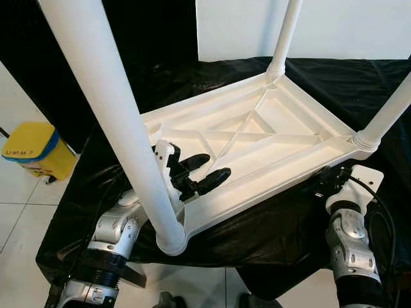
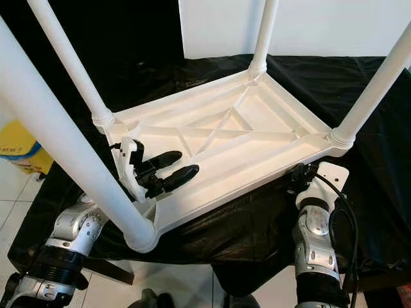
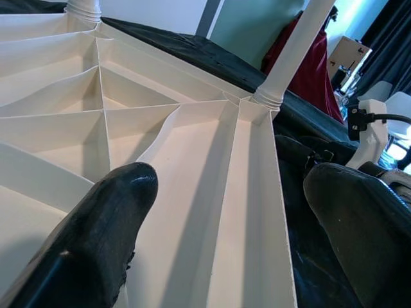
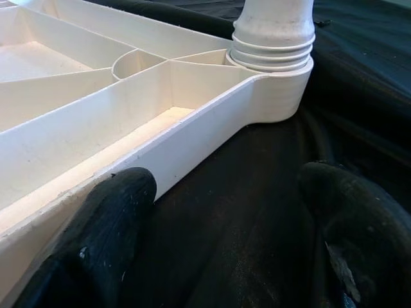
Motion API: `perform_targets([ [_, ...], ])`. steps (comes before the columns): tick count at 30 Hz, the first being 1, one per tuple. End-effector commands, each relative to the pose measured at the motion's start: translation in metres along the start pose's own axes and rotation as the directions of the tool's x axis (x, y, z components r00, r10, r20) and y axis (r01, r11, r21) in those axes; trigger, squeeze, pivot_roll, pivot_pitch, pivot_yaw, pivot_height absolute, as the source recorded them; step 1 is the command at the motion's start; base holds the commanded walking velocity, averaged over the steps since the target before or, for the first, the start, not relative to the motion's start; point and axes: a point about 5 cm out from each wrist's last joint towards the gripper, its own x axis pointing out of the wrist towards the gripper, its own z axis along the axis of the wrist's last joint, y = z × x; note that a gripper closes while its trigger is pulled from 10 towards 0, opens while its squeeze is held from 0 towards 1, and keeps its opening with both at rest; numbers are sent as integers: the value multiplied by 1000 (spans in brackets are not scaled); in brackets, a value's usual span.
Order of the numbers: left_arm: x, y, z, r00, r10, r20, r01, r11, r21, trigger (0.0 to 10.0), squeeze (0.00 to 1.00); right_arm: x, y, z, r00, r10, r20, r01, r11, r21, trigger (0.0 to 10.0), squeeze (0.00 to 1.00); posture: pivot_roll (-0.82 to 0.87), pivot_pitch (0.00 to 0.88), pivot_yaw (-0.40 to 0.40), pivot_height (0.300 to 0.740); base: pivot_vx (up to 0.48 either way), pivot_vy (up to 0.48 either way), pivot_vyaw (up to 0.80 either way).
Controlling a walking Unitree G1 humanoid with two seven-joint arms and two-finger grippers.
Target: Building children table
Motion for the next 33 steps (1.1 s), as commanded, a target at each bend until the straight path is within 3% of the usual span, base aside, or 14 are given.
perform_targets([
  [1, -1, -1, 1, 998, -64, -5, 64, 998, 19, 10000, 0, -2, 11, -3, 998, 58, -7, -58, 998, 7, 10000, 0, -177, 88, 36, 740, 0, 0, 0],
  [19, -7, 12, 6, 999, 37, 14, -38, 998, 56, 10000, 0, 4, 24, 1, 995, 103, 17, -103, 995, 7, 10000, 0, -101, 87, 26, 740, 0, 0, 0],
  [26, -3, 16, 1, 992, 125, 34, -127, 989, 74, 10000, 0, 5, 22, -2, 995, 99, 12, -99, 995, -4, 10000, 0, -47, 80, -25, 740, 0, 0, 0],
  [33, -6, 17, -1, 989, 141, 42, -144, 987, 75, 10000, 0, 6, 21, -3, 995, 100, 8, -100, 995, -7, 10000, 0, -41, 82, -31, 740, 0, 0, 0],
])
